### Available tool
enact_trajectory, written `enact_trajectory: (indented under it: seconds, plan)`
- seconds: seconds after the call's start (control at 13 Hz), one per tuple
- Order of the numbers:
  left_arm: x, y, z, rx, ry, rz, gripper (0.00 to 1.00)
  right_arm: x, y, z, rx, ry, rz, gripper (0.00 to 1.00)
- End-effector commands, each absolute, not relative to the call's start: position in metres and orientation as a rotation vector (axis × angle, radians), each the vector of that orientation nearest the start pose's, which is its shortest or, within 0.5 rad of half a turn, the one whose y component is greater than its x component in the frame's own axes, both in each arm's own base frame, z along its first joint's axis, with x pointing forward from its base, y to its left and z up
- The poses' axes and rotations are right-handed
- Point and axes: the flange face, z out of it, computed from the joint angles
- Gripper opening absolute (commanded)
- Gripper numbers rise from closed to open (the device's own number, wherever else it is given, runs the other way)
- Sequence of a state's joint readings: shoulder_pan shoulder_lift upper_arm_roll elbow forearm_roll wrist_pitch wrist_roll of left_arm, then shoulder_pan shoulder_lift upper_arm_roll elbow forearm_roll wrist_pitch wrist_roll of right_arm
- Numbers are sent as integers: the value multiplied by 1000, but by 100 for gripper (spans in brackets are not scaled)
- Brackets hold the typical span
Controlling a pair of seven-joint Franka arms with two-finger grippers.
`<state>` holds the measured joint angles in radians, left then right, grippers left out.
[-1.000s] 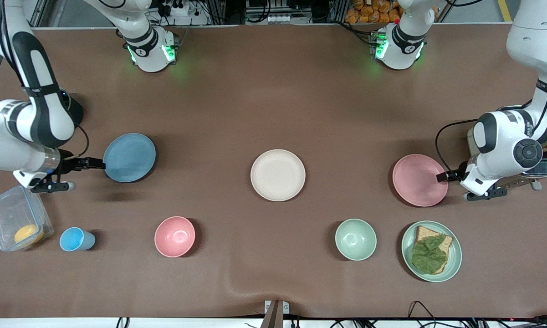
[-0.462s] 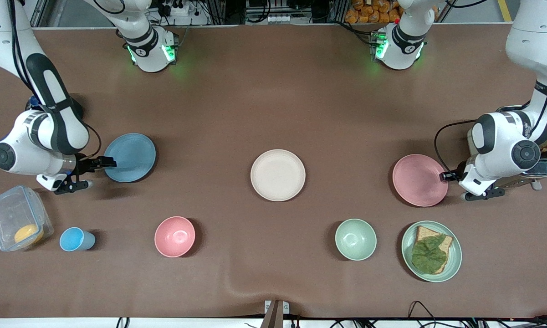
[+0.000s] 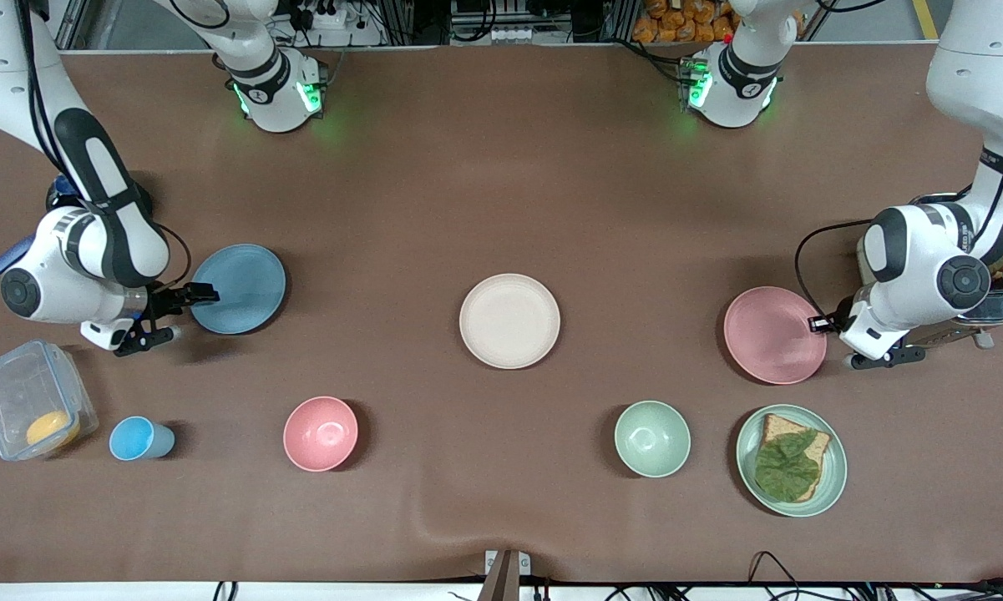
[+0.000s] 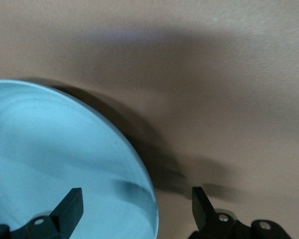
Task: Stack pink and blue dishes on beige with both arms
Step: 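Grip the pink plate rim with the left gripper while the right grips the blue plate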
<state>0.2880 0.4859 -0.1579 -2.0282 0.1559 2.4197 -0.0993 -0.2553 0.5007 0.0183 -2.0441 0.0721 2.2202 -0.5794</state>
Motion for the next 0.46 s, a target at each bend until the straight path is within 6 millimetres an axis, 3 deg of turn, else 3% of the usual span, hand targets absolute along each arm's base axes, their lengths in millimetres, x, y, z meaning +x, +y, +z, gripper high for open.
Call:
enact_trajectory:
  seconds: [0.0,0.15,0.31,0.38]
  plan:
    - [593,44,237,-3146,-138,67,0,540,-131,166,-2860,-461,423,47]
    - [598,-17,277,-3175,-6,89,0,540,-129,166,-2856,-463,432,14]
    - [604,-83,316,-3218,-94,103,0,539,-128,165,-2852,-467,437,0]
    - [604,-116,333,-3226,-149,117,0,539,-127,165,-2851,-469,439,0]
